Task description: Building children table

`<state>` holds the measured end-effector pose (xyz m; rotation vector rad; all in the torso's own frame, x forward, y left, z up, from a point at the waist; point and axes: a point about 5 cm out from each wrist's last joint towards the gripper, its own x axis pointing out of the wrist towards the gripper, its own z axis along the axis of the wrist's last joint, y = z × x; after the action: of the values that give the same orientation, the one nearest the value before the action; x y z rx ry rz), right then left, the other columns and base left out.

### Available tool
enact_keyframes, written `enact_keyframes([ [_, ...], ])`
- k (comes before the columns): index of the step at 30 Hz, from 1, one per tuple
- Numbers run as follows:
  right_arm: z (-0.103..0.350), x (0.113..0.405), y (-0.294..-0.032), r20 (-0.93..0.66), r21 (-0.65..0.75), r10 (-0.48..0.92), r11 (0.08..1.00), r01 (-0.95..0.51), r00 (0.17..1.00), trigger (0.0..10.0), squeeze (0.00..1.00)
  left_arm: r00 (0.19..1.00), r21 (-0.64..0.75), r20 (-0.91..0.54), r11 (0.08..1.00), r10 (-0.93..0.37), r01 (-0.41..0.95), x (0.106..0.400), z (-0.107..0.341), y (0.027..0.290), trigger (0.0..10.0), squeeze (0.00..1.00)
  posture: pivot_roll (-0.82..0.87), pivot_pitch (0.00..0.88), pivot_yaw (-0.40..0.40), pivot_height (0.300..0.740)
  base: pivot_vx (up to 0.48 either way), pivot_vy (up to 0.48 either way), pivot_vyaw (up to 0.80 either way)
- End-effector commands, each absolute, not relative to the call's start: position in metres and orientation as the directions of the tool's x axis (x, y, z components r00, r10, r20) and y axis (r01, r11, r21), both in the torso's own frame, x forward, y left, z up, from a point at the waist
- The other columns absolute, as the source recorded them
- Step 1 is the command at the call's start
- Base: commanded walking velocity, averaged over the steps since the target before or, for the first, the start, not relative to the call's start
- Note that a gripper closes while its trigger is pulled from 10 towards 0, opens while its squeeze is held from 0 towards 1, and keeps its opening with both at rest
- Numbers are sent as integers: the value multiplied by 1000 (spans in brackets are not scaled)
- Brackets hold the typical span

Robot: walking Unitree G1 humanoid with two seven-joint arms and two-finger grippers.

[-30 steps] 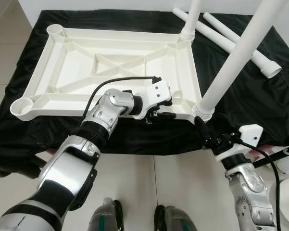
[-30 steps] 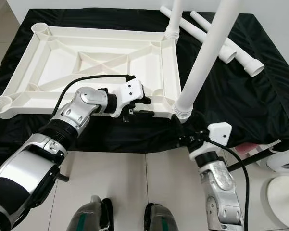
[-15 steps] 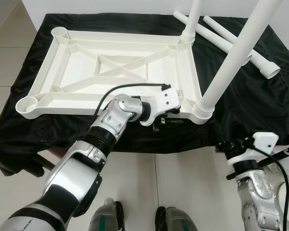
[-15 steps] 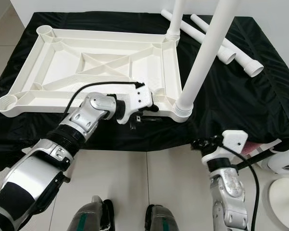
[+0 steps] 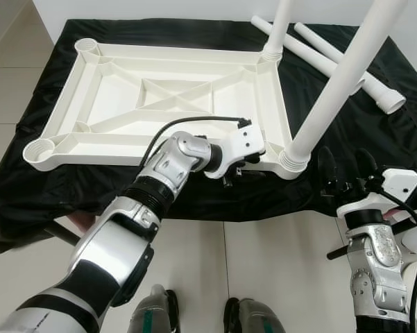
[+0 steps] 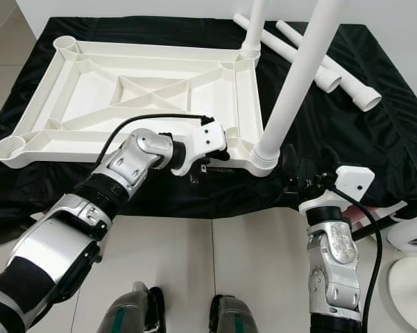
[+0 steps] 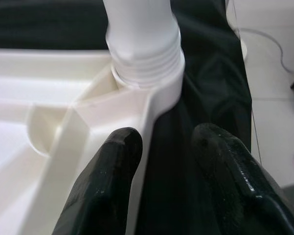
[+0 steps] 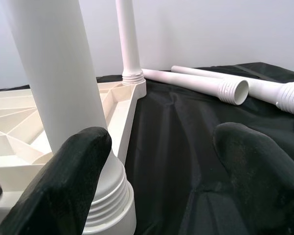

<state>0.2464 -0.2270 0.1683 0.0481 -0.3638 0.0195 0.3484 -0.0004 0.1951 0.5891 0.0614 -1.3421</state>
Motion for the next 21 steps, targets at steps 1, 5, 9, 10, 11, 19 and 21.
enact_keyframes([
  [1,164,246,-229,341,35,16,999,-29,940,10000,0,365,417,-299,224,-882,881,353,204,0,10000,0,-64,107,5,740,0,0,0],
  [5,164,247,-230,338,29,19,999,-31,941,10000,0,350,425,-295,206,-889,882,351,209,0,10000,0,-59,108,5,740,0,0,0],
  [9,165,249,-231,339,26,19,999,-30,940,10000,0,360,433,-317,204,-878,878,351,206,0,10000,0,-58,109,6,740,0,0,0],
  [10,166,250,-231,341,27,18,999,-29,940,10000,0,369,436,-331,206,-869,876,352,203,0,10000,0,-58,108,6,740,0,0,0],
  [11,166,250,-231,342,27,17,999,-28,940,10000,0,381,440,-342,212,-859,873,353,200,0,10000,0,-58,109,8,740,0,0,0],
  [19,168,250,-232,347,25,12,999,-22,938,10000,0,433,448,-398,240,-809,861,355,186,2,10000,0,-62,110,12,740,0,0,0],
  [21,168,250,-232,347,25,11,999,-21,938,10000,0,437,450,-404,242,-803,860,355,185,2,10000,0,-62,110,12,740,0,0,0],
])
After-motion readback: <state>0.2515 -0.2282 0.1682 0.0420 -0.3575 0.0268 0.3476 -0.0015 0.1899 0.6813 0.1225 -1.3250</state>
